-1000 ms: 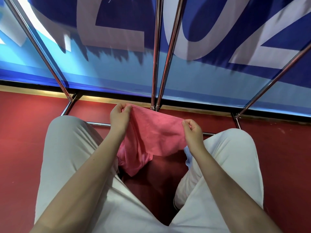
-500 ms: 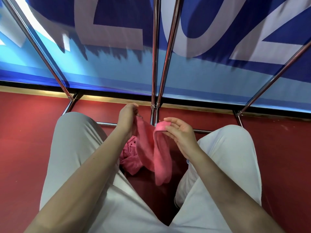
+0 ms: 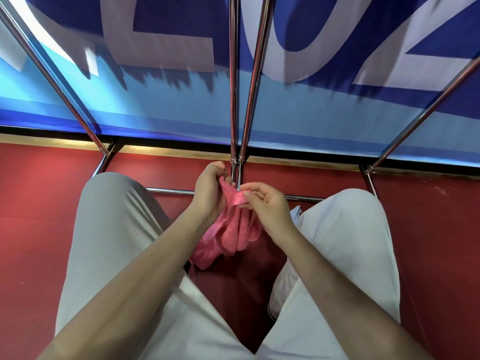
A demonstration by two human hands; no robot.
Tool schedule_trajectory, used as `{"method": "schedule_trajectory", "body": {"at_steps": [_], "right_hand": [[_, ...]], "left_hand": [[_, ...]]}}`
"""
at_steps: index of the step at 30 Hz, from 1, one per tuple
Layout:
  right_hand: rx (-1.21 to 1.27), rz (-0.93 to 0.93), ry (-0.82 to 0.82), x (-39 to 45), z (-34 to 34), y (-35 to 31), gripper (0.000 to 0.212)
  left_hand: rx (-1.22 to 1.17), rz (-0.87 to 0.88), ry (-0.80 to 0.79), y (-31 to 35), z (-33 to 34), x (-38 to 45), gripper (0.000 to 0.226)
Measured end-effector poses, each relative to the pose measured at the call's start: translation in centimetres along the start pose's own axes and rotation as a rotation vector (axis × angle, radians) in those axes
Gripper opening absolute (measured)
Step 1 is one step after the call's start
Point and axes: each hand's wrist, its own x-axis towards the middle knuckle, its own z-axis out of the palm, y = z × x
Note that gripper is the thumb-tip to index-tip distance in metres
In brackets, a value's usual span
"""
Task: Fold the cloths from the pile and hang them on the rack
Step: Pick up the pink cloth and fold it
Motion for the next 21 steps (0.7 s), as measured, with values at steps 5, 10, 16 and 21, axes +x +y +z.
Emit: {"method": "schedule_trajectory", "body": {"at_steps": [5,10,16,21], "right_hand": [[0.076,0.054,-0.111,0.1,0.7,-0.1,0.028],[-0.248,-0.111,-0.057,0.9,0.6,0.2,0.02],[-0.518,-0.456,0.095,1.5,0.7,1.0,0.002],[-0.39,-0.331,0.106,1.3,1.5,1.0,0.008]], "left_hand": [[-0.096,0.042,0.044,0.5,-0.3,1.1,0.03],[-0.119,-0.037,0.018,0.0,0.1,0.7,0.03],[-0.157,-0.094,0.028,0.0,0.8,0.4,0.026],[-0.201,-0.088,0.106,-0.1,0.8,0.7,0.022]]}}
